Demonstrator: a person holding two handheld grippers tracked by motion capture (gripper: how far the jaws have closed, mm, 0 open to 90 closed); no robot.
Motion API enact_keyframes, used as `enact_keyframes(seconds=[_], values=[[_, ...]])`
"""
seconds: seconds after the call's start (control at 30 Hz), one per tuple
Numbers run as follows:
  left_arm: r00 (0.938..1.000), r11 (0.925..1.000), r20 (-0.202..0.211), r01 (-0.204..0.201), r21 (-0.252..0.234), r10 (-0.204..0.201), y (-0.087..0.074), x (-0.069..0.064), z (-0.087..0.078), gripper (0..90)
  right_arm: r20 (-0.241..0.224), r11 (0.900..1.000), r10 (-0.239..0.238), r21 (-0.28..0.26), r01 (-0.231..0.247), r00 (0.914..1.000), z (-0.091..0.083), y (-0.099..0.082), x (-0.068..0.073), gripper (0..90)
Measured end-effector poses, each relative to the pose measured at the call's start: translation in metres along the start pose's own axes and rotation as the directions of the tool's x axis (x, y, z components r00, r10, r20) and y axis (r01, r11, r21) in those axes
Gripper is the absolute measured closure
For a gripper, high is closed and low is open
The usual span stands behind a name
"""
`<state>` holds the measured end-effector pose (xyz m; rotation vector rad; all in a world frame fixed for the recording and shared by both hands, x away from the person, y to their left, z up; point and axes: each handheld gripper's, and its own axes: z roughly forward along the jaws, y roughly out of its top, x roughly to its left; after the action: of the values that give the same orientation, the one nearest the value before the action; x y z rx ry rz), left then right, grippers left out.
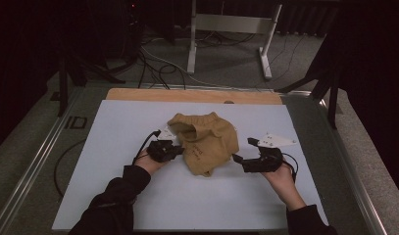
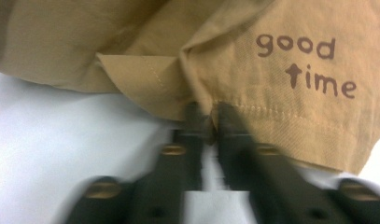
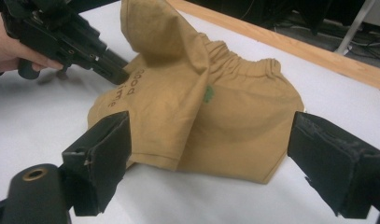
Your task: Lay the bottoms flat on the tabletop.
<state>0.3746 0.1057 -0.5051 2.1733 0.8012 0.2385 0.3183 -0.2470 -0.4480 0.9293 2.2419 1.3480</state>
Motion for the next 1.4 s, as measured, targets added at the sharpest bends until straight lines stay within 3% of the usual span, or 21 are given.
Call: enact_keyframes(seconds=[0.17,0.3,0.4,0.43,0.47,0.5,0.53,0.57,0.6,0.63,0.67,0.7,0.73,0.77,0.8,0.9,1.0,1.23,1.3,1.37,1.4], values=[[0.9998,0.9998,0.004,-0.02,0.0,0.02,0.002,-0.005,-0.007,88.9,0.004,1.0,0.004,-0.009,-0.004,1.0,-0.003,0.001,0.0,13.7],[0.9993,0.9991,0.018,-0.033,-0.025,0.034,0.002,-0.013,-0.024,89.0,0.007,0.9998,0.006,-0.02,-0.006,1.0,-0.009,0.001,0.0,13.7],[0.9982,0.9967,0.032,-0.049,-0.065,0.051,-0.002,-0.024,-0.051,89.1,0.013,0.9998,0.01,-0.019,-0.01,0.9999,-0.016,-0.002,-0.001,13.7],[0.9982,0.9967,0.032,-0.049,-0.065,0.051,-0.002,-0.024,-0.051,89.1,0.013,0.9998,0.01,-0.019,-0.01,0.9999,-0.016,-0.002,-0.001,13.7],[0.997,0.9954,0.048,-0.058,-0.076,0.061,-0.006,-0.031,-0.065,89.1,0.017,0.9995,0.02,-0.023,-0.02,0.9997,-0.02,-0.003,-0.002,13.7],[0.997,0.9954,0.048,-0.058,-0.076,0.061,-0.006,-0.031,-0.065,89.1,0.017,0.9995,0.02,-0.023,-0.02,0.9997,-0.02,-0.003,-0.002,13.7],[0.9963,0.9941,0.049,-0.067,-0.086,0.071,-0.011,-0.037,-0.08,89.0,0.022,0.9993,0.022,-0.031,-0.021,0.9995,-0.023,-0.004,-0.004,13.7],[0.9963,0.9941,0.049,-0.067,-0.086,0.071,-0.011,-0.037,-0.08,89.1,0.022,0.9993,0.022,-0.031,-0.021,0.9995,-0.023,-0.004,-0.004,13.7],[0.996,0.9926,0.059,-0.061,-0.105,0.067,-0.019,-0.044,-0.094,89.0,0.024,0.9988,0.033,-0.038,-0.032,0.9992,-0.027,-0.004,-0.004,13.7],[0.996,0.9926,0.059,-0.061,-0.105,0.067,-0.019,-0.044,-0.094,89.0,0.024,0.9988,0.033,-0.038,-0.032,0.9992,-0.027,-0.004,-0.004,13.7],[0.9947,0.9898,0.08,-0.054,-0.132,0.065,-0.026,-0.053,-0.11,89.0,0.024,0.9989,0.029,-0.037,-0.028,0.9993,-0.029,-0.005,-0.004,13.7],[0.9947,0.9898,0.08,-0.054,-0.132,0.065,-0.026,-0.053,-0.11,89.0,0.024,0.9989,0.029,-0.037,-0.028,0.9993,-0.029,-0.005,-0.004,13.7],[0.9934,0.9851,0.092,-0.052,-0.164,0.067,-0.033,-0.064,-0.126,89.1,0.028,0.9991,0.028,-0.033,-0.027,0.9992,-0.03,-0.006,-0.003,13.7],[0.9934,0.9851,0.092,-0.052,-0.164,0.067,-0.033,-0.064,-0.126,89.0,0.028,0.9991,0.028,-0.033,-0.027,0.9992,-0.03,-0.006,-0.003,13.7],[0.9913,0.9798,0.111,-0.048,-0.194,0.071,-0.04,-0.077,-0.141,89.0,0.034,0.9993,0.023,-0.03,-0.022,0.9992,-0.03,-0.007,-0.003,13.7],[0.9914,0.9736,0.104,-0.055,-0.222,0.079,-0.046,-0.089,-0.155,88.9,0.038,0.9994,0.024,-0.027,-0.023,0.999,-0.031,-0.007,-0.002,13.7],[0.9907,0.9689,0.122,-0.029,-0.246,0.06,-0.062,-0.102,-0.172,88.8,0.04,0.9993,0.027,-0.028,-0.026,0.9989,-0.033,-0.008,-0.001,13.7],[0.9918,0.9754,0.127,0.043,-0.216,-0.015,-0.09,-0.102,-0.181,87.6,0.042,0.9995,0.024,-0.02,-0.023,0.9988,-0.035,-0.011,0.001,13.7],[0.9917,0.9791,0.122,0.064,-0.193,-0.04,-0.099,-0.099,-0.182,82.2,0.04,0.9995,0.028,-0.017,-0.027,0.9988,-0.035,-0.012,0.001,13.7],[0.9935,0.9753,0.094,0.082,-0.205,-0.064,-0.107,-0.096,-0.185,60.3,0.042,0.9994,0.032,-0.011,-0.032,0.9986,-0.036,-0.014,0.001,13.7],[0.995,0.9741,0.038,0.098,-0.204,-0.092,-0.11,-0.092,-0.186,43.3,0.042,0.9995,0.032,-0.002,-0.032,0.9986,-0.037,-0.016,0.001,13.7]])
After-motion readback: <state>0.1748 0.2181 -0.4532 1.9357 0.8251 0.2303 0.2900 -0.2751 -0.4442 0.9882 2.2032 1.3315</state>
